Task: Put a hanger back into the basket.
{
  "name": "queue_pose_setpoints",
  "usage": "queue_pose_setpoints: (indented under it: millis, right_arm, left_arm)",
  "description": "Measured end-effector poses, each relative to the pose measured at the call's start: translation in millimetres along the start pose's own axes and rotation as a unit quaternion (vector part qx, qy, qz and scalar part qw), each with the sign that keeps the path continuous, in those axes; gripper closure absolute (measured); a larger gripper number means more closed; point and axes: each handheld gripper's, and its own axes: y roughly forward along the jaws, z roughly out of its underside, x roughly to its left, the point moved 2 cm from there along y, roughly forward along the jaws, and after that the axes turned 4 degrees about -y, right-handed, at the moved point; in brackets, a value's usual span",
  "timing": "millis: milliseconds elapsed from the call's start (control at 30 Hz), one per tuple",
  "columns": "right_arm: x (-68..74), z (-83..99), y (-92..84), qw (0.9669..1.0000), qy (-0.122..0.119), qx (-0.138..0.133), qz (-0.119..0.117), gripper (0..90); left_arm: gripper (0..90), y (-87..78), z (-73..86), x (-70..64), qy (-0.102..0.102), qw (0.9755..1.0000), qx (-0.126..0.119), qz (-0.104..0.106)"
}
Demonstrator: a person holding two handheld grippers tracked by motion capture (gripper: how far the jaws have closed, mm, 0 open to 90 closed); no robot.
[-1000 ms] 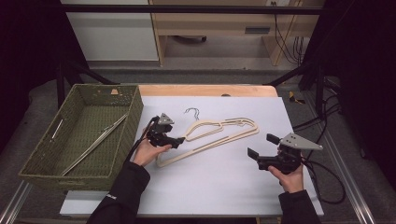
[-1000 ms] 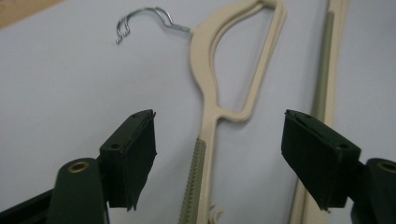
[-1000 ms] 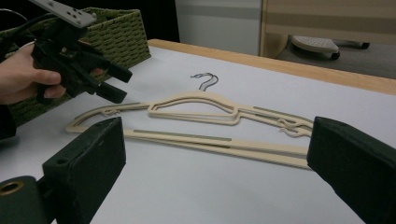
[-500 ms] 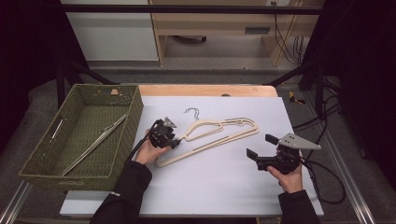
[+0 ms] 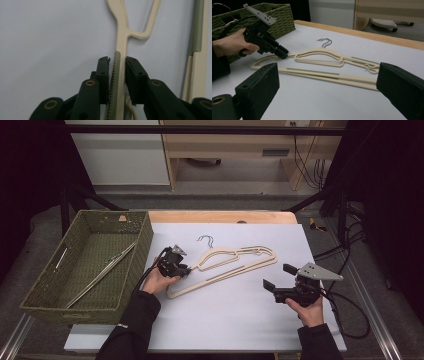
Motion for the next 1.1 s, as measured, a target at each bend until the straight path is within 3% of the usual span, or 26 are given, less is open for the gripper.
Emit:
queue_pose_setpoints:
  millis: [67,100,233,300,567,667,700,767,1100]
  right_arm:
    - [-0.1,0.5,1.1,1.0000,-0.003,0.002,0.000,5.1]
    - [0.1,0.7,1.7,1.0000,-0.003,0.003,-0.001,5.1]
    - [0.0,1.2,3.2,1.0000,-0.003,0.006,0.000,5.1]
    - [0.1,1.3,3.3,1.0000,-0.002,0.006,0.000,5.1]
    - [-0.1,0.8,2.1,1.0000,-0.001,0.006,-0.002,5.1]
    - [0.4,1.4,3.3,1.0000,-0.003,0.007,-0.002,5.1]
    - [1.1,1.5,3.9,1.0000,-0.001,0.006,-0.002,5.1]
    - [1.3,1.6,4.0,1.0000,-0.003,0.007,-0.003,5.1]
    - [1.5,0.9,3.0,1.0000,-0.004,0.007,-0.004,5.1]
  left_arm:
    - [77.7,-0.5,-0.9,0.4,0.006,1.0000,0.004,0.002]
    - [78.2,-0.9,-1.5,-1.3,0.018,0.9998,0.007,-0.001]
    - [79.1,-3.1,-0.9,-3.6,0.028,0.9995,0.013,0.011]
    - [79.2,-4.6,-1.0,-6.2,0.034,0.9993,0.013,0.005]
    - [79.3,-17.6,-4.6,-11.6,0.034,0.9994,-0.003,0.001]
    - [79.3,-16.6,-3.8,-12.0,0.033,0.9994,0.005,-0.002]
    - [79.3,-12.0,-1.5,-11.3,0.036,0.9991,0.021,-0.004]
    - [79.2,-7.4,0.7,-11.2,0.038,0.9988,0.029,-0.008]
    - [79.0,-8.9,1.7,-10.6,0.027,0.9993,0.026,0.001]
